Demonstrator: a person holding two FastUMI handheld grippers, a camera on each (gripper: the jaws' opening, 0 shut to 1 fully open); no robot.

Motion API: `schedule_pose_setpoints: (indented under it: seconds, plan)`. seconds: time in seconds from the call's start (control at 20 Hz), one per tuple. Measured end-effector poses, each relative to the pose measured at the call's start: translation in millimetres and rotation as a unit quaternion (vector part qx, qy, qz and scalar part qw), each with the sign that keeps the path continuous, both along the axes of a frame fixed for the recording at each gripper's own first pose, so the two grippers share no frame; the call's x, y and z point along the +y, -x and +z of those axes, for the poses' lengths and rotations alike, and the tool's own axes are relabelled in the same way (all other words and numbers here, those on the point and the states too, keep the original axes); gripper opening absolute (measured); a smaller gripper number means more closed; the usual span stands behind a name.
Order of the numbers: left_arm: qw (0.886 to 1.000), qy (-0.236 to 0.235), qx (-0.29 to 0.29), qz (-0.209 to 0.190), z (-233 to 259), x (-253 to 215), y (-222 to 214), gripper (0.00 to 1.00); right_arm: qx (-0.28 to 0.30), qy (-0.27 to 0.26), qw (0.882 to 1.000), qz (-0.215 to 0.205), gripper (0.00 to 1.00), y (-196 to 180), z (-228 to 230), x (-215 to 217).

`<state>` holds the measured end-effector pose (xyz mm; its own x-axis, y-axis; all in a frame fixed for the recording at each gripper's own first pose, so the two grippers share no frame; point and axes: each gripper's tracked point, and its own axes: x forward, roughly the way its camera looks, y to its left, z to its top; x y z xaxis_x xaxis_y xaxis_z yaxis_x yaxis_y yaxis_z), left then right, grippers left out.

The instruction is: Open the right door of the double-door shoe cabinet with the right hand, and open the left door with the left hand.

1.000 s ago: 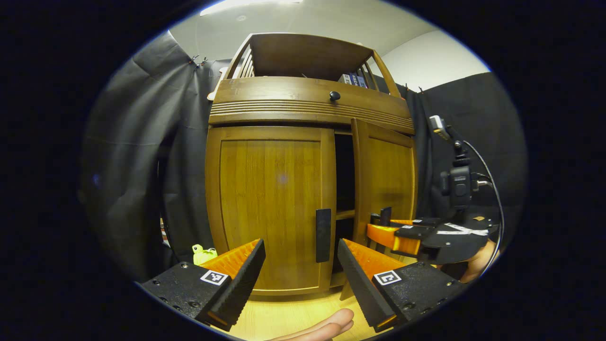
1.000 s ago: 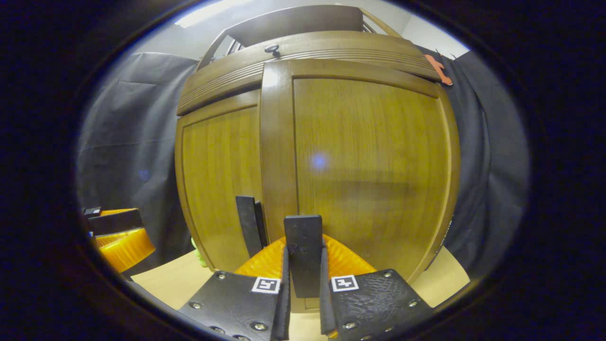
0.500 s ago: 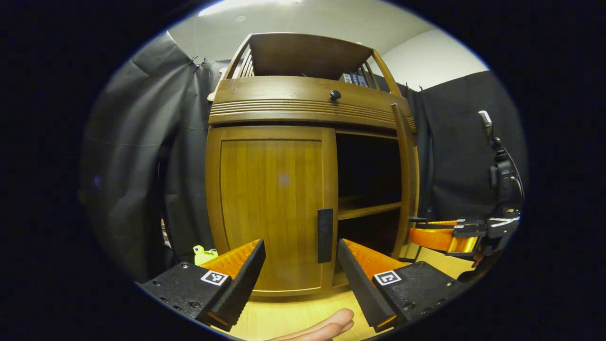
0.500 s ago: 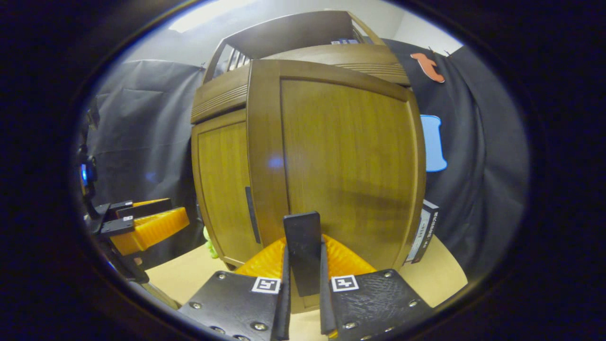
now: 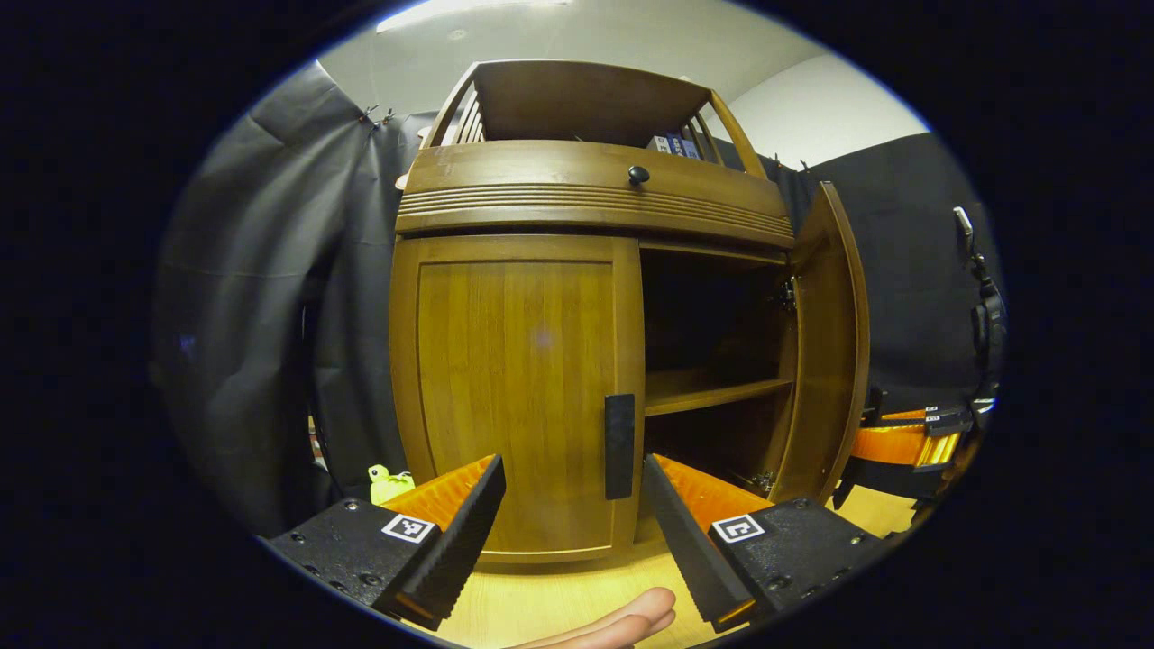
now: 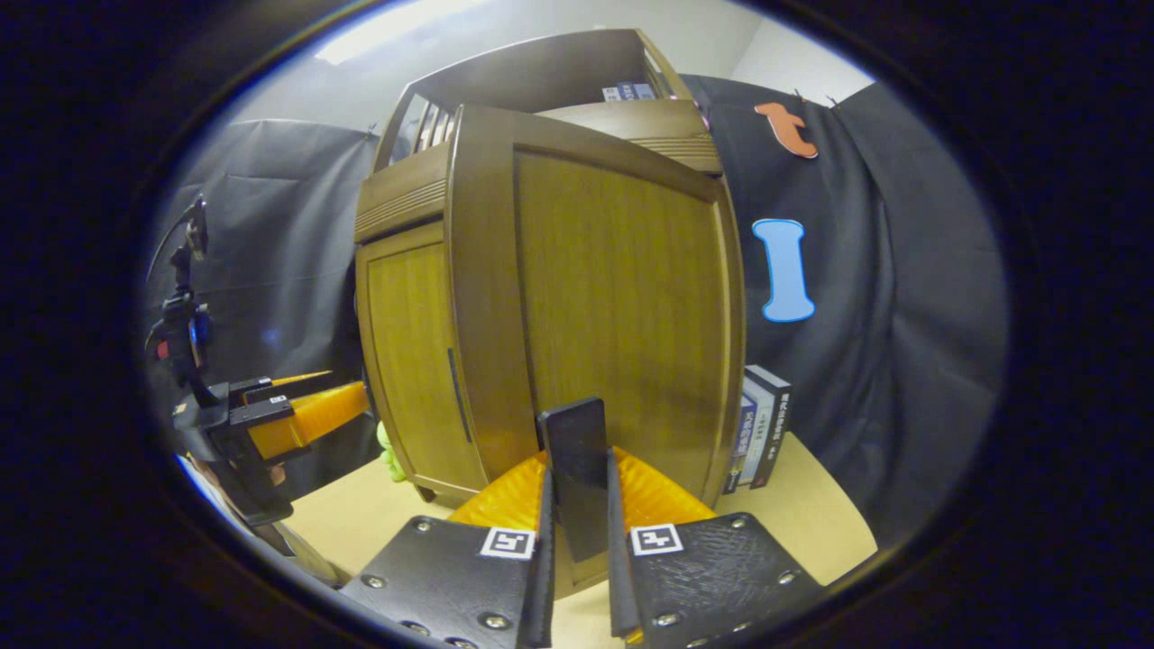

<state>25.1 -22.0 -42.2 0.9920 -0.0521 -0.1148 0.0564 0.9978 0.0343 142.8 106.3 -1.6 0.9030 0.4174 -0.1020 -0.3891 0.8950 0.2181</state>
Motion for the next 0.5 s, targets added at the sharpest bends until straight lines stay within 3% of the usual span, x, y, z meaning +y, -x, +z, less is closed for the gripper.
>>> schedule_pose_setpoints:
  seconds: [0.3, 0.5]
  plan:
    - [1.000, -0.002, -0.003, -0.002, 1, -2, 0, 0.96, 0.001, 0.003, 0.999, -0.033, 0.28, 5, -2, -22]
    - [1.000, -0.002, 0.001, 0.000, -1, -1, 0, 0.96, -0.003, 0.014, 0.998, -0.060, 0.24, 8, -3, -41]
